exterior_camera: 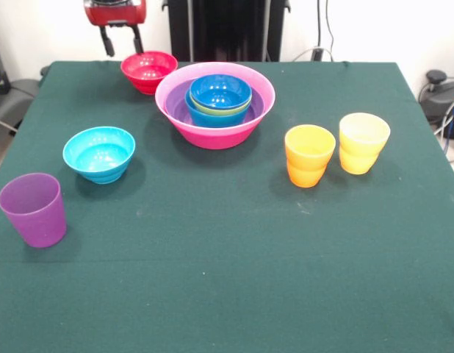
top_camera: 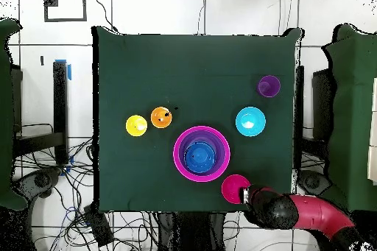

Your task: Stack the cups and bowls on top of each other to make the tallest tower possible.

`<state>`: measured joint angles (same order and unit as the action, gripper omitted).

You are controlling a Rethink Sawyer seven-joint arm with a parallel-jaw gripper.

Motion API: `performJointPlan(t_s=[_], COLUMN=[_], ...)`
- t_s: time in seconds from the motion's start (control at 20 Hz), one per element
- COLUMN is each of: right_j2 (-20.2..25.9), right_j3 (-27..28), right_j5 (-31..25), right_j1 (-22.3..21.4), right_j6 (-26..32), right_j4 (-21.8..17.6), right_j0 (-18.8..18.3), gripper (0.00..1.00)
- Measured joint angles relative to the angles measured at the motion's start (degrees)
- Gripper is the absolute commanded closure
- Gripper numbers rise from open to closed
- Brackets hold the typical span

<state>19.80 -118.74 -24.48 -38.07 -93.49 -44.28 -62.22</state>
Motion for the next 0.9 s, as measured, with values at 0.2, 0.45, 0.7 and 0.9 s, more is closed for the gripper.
performJointPlan(t_s=[0.2, 0.45, 0.7, 0.9], right_j2=[-0.36, -0.97, -0.96, -0.92], right_j3=[0.31, 0.42, 0.47, 0.49], right_j5=[0.0, 0.0, 0.01, 0.01], right_j1=[2.5, 5.22, 6.89, 7.24], right_j6=[0.0, 0.0, 0.0, 0.0], right_j4=[-1.05, -2.37, -2.39, -2.4], right_j0=[0.22, 0.59, 0.39, -0.02], gripper=[0.0, 0.0, 0.0, 0.0])
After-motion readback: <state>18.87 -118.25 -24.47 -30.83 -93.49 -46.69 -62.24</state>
